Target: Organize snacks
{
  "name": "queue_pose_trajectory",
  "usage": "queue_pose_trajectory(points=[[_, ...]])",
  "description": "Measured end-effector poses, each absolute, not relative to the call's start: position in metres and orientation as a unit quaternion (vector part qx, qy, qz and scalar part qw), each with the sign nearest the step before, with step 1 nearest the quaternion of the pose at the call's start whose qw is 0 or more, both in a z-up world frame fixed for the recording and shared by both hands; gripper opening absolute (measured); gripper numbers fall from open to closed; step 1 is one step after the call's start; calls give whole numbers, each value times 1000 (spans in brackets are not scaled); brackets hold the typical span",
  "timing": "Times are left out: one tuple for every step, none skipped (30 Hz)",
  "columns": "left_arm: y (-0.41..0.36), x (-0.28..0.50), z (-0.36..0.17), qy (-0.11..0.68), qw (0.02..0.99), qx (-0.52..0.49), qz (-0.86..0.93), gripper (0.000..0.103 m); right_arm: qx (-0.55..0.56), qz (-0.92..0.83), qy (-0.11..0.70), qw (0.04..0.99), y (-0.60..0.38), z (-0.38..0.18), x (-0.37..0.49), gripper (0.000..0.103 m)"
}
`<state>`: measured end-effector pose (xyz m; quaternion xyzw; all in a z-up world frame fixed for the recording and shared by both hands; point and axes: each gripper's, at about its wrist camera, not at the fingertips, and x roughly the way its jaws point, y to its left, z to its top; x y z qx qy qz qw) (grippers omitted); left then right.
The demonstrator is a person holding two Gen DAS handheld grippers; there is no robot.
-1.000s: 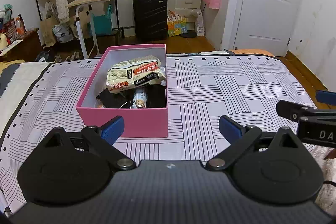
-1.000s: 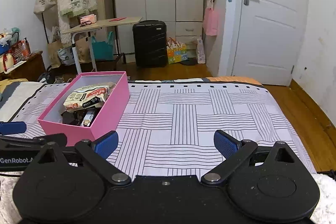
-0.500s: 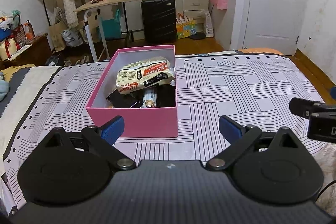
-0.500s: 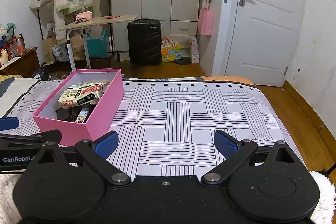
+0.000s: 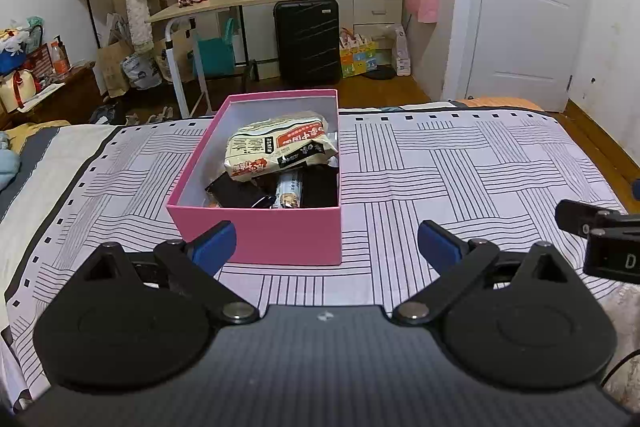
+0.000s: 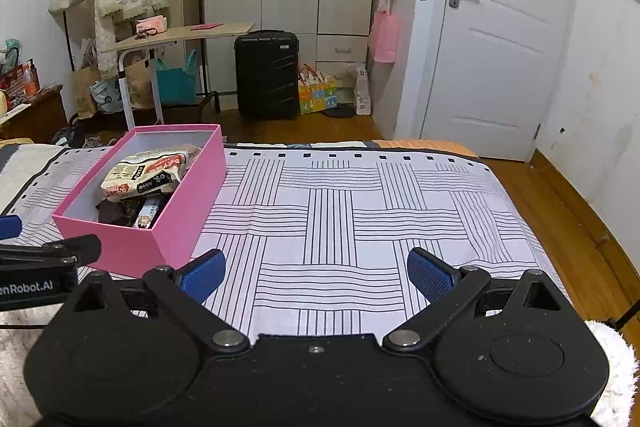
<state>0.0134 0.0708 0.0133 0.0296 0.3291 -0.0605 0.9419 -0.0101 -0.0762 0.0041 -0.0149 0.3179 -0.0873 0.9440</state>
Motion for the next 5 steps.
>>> queue_pose_trajectory(points=[[71, 13, 13, 329, 942, 30, -60, 99, -15, -88, 318, 944, -76, 4, -10, 99], [71, 13, 13, 328, 942, 29, -59, 99, -14, -88, 318, 944, -77, 4, -10, 99], [71, 13, 14, 328, 943, 29, -59, 99, -14, -88, 318, 944, -77, 3, -10, 99], [72, 13, 14, 327, 943, 29, -60, 99, -14, -88, 318, 944, -77, 3, -11, 99], [72, 13, 14, 327, 943, 29, -60, 99, -14, -88, 318, 944, -77, 3, -11, 99]])
